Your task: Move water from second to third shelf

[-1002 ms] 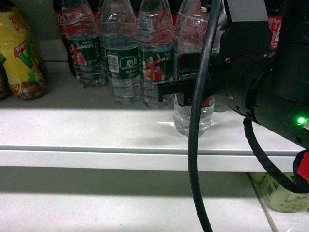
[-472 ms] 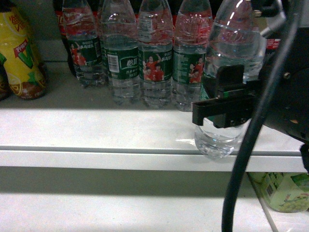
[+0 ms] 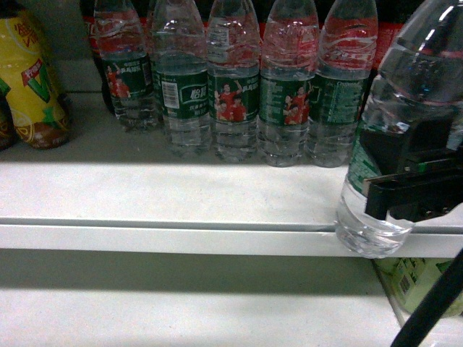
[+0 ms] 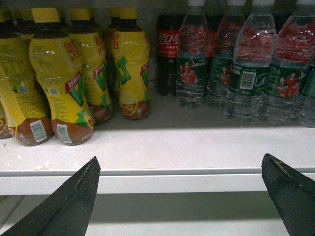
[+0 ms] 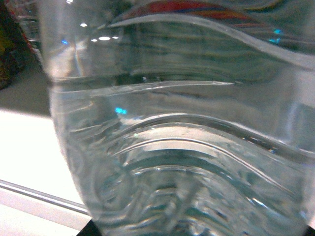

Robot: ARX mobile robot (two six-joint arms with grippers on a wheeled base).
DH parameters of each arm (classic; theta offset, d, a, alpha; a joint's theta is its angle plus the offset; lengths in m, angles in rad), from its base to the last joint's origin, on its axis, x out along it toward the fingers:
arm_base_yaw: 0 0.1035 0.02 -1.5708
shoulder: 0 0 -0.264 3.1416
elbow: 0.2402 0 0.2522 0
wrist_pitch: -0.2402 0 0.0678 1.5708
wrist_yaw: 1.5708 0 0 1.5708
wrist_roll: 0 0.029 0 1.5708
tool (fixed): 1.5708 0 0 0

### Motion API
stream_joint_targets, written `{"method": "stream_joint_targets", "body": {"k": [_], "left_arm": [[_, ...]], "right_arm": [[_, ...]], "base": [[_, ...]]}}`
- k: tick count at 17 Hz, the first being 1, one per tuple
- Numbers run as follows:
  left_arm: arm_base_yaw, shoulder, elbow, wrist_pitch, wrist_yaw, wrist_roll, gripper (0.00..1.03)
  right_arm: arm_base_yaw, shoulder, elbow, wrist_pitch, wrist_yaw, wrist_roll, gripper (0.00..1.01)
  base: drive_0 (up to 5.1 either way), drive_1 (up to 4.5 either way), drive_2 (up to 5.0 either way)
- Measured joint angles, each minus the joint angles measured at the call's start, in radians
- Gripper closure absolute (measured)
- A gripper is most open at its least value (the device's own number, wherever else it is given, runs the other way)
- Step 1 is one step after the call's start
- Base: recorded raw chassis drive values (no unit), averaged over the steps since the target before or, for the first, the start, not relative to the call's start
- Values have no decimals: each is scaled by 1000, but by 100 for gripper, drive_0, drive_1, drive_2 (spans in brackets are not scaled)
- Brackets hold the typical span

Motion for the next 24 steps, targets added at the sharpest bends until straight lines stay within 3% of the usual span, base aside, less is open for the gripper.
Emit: {"method": "stream_joint_targets", "body": {"k": [6,7,9,21,24], "left_arm": [[0,0,0,0,0,0,5],[0,0,0,0,0,0,5],[0,0,0,0,0,0,5],[0,0,0,0,0,0,5],[0,0,0,0,0,0,5]], "right_arm": [[-71,-113,-86,-62,-12,-15,59],[-138,-213,-155,-150,-28,-21,60],[-173,-315,-158,-181,-45,-21,60],[-316,-680,-129,-459,-132,-17,60],[-324,-730,-99,-527,-153,-23,60]], "base": [[0,0,0],[0,0,0],[0,0,0],[0,0,0],[0,0,0]]}}
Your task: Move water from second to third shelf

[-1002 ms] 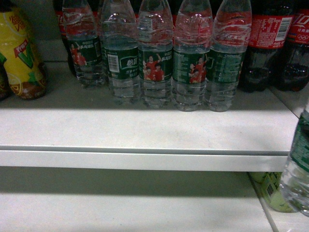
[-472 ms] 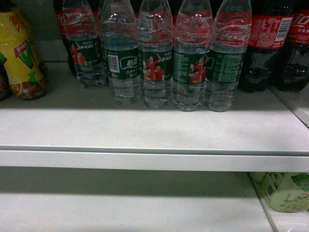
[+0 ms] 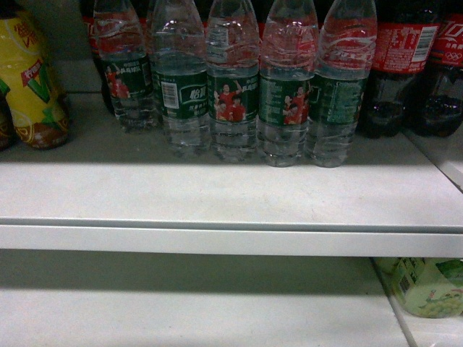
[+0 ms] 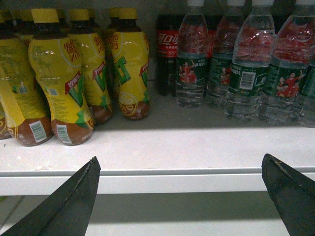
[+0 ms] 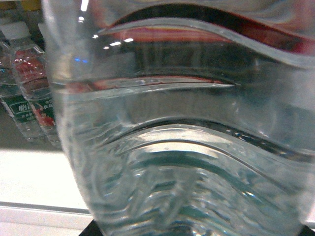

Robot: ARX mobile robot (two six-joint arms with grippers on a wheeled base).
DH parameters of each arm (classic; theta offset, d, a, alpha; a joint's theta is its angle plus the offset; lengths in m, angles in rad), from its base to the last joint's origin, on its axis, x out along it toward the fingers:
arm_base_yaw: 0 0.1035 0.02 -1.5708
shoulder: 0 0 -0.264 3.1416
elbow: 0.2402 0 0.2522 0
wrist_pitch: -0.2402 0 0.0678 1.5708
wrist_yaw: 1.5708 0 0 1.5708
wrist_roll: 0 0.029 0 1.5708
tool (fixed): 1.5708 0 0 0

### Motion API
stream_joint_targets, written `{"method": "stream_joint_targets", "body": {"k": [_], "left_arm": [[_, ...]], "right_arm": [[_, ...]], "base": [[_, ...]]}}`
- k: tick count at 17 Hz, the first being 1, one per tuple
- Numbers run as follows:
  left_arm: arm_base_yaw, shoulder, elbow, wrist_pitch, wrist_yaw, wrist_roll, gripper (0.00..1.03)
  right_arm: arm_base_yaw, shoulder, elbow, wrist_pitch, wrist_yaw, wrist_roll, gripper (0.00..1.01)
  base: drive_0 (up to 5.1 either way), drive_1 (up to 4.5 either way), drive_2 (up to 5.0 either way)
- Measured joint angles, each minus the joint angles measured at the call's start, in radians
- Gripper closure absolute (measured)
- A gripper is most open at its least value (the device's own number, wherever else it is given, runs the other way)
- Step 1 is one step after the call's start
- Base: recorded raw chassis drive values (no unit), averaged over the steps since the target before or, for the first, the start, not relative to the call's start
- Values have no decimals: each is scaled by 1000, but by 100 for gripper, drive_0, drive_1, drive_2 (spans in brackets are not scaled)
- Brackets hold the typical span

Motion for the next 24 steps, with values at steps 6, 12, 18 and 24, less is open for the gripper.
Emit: {"method": "stream_joint_targets", "body": {"k": [6,12,18,24], "left_arm": [[0,0,0,0,0,0,5],[0,0,0,0,0,0,5],[0,0,0,0,0,0,5],[0,0,0,-1,0,0,5]], "right_arm": [[18,-92,18,-117,-16,-48,60],[31,-138,24,-162,-43,-81,60],[31,-138,25,-163,-43,-84,60],[31,-138,25,-165,-43,-85,60]], "base": [[0,0,0],[0,0,0],[0,0,0],[0,0,0]]}}
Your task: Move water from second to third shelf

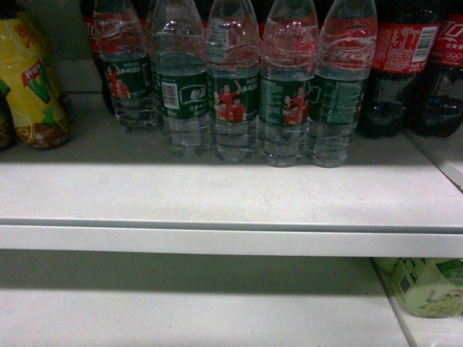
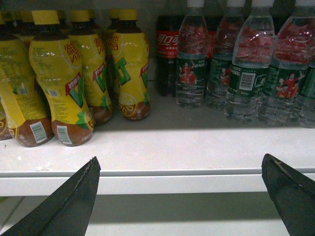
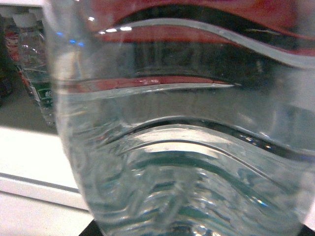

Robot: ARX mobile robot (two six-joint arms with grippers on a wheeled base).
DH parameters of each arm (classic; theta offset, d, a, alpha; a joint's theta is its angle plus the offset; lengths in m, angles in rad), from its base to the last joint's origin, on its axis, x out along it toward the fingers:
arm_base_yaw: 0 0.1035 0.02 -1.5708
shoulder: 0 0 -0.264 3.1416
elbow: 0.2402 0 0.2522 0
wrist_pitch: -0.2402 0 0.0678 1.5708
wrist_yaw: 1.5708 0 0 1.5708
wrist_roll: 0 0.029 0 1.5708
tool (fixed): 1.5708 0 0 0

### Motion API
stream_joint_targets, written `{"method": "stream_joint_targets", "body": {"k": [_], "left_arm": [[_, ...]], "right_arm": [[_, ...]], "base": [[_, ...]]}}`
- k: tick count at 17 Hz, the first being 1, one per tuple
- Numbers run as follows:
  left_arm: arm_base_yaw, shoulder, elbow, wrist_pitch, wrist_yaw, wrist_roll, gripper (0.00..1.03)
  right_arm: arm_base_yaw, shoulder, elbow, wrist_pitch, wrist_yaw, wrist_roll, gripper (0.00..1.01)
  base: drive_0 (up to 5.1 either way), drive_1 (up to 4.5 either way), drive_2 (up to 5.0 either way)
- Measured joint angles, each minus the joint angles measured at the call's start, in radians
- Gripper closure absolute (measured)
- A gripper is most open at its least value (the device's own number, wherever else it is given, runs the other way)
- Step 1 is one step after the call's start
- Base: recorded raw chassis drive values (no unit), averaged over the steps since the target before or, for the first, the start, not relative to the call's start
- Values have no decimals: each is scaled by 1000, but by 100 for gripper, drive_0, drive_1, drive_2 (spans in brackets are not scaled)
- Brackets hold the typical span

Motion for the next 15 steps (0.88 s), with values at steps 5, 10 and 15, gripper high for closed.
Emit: {"method": "stream_joint_targets", "body": {"k": [5,10,15], "left_arm": [[0,0,0,0,-2,-1,5],[0,0,0,0,0,0,5],[0,0,0,1,1,0,5]], "right_arm": [[0,0,0,-3,0,-3,60],[0,0,4,3,0,-6,60],[0,0,4,2,0,-7,60]], "base": [[0,0,0],[0,0,0],[0,0,0]]}}
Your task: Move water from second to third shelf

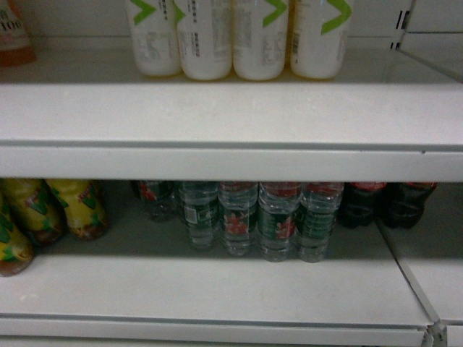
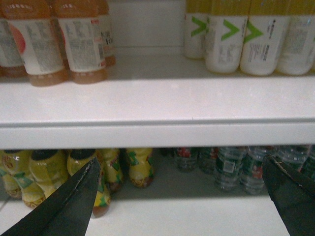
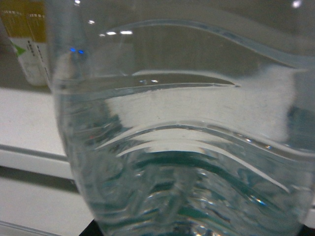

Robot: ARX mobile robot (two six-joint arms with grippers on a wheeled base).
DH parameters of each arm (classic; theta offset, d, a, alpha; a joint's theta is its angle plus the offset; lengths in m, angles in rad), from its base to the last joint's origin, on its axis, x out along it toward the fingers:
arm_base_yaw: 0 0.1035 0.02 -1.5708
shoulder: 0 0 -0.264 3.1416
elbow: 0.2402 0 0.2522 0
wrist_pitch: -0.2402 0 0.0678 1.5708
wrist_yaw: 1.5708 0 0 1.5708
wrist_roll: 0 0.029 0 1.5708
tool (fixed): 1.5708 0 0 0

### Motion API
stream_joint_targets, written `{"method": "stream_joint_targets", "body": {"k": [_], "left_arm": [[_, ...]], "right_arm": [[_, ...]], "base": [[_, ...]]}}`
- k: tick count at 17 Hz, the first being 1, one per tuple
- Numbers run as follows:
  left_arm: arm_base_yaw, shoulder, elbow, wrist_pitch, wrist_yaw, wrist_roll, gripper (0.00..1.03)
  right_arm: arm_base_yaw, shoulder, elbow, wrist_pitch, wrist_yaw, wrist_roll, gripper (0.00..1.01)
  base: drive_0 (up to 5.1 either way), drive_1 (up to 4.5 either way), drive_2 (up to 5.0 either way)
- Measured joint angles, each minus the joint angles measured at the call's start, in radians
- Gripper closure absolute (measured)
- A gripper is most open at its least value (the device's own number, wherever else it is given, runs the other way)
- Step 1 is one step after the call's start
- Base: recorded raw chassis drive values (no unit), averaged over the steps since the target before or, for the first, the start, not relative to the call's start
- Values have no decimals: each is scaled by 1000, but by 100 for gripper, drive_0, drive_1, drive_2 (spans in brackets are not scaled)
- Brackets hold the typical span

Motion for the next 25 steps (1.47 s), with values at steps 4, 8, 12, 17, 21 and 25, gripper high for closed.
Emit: {"method": "stream_joint_targets", "body": {"k": [4,8,12,17,21,25], "left_arm": [[0,0,0,2,-1,0,5],[0,0,0,2,-1,0,5],[0,0,0,1,-1,0,5],[0,0,0,0,0,0,5],[0,0,0,0,-1,0,5],[0,0,0,0,-1,0,5]], "right_arm": [[0,0,3,2,0,0,60],[0,-1,7,3,0,-1,60],[0,0,7,0,0,-1,60],[-2,0,7,-2,11,-1,60],[-2,0,7,0,3,-1,60],[-2,0,7,0,3,-1,60]], "base": [[0,0,0],[0,0,0],[0,0,0],[-291,156,156],[-477,268,268],[-494,251,251]]}}
